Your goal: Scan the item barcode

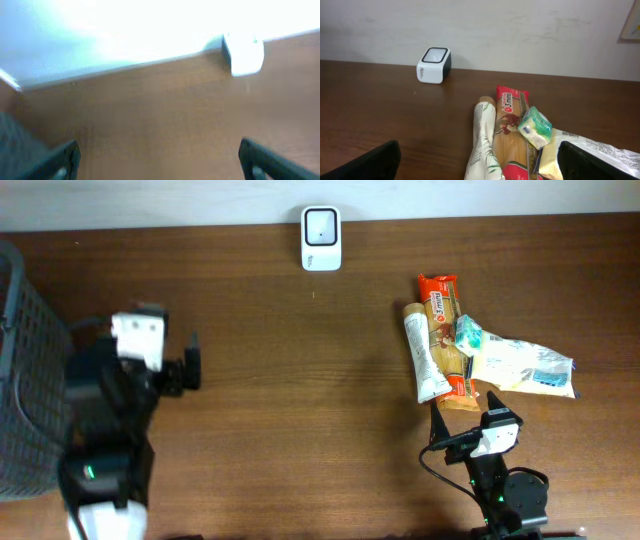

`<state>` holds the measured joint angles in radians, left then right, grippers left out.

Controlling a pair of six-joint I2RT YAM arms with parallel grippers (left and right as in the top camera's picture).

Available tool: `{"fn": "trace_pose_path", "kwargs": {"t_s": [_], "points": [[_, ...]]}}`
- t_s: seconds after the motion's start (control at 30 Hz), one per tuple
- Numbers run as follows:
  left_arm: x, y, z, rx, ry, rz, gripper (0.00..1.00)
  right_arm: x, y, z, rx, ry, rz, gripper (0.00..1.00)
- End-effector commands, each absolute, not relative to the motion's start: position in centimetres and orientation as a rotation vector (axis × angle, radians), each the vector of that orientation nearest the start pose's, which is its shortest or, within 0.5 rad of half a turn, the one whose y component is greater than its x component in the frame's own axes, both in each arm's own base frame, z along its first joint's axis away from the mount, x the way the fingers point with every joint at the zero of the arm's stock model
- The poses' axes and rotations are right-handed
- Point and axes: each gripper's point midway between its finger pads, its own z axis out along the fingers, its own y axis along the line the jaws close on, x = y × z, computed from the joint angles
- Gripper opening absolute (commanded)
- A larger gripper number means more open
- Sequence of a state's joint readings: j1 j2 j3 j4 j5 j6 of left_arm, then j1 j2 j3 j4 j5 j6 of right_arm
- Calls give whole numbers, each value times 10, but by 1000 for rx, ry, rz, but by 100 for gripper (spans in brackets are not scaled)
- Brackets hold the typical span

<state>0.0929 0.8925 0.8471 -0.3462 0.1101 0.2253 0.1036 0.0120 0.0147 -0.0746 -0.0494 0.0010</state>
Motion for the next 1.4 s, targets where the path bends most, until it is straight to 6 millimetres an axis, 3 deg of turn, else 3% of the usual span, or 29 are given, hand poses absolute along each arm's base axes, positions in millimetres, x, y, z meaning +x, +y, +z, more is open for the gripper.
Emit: {"fn": "trace_pose_path", "kwargs": {"t_s": [0.0,0.1,0.17,0.37,0.47,1.37], "points": [[301,-9,245,266,1834,84,99,244,32,157,-110,1641,120,99],[284,-14,238,314,1627,143,99,244,32,157,-110,1641,120,99],[271,-14,219,317,1554,172,99,244,32,157,-110,1641,120,99],[255,-13,182,371,1534,235,99,244,32,157,-110,1641,120,99],[249,-9,160,372,1604,254,99,244,32,157,-110,1641,120,99],[246,-8,158,366,1610,259,99,244,32,157,-110,1641,120,99]]}}
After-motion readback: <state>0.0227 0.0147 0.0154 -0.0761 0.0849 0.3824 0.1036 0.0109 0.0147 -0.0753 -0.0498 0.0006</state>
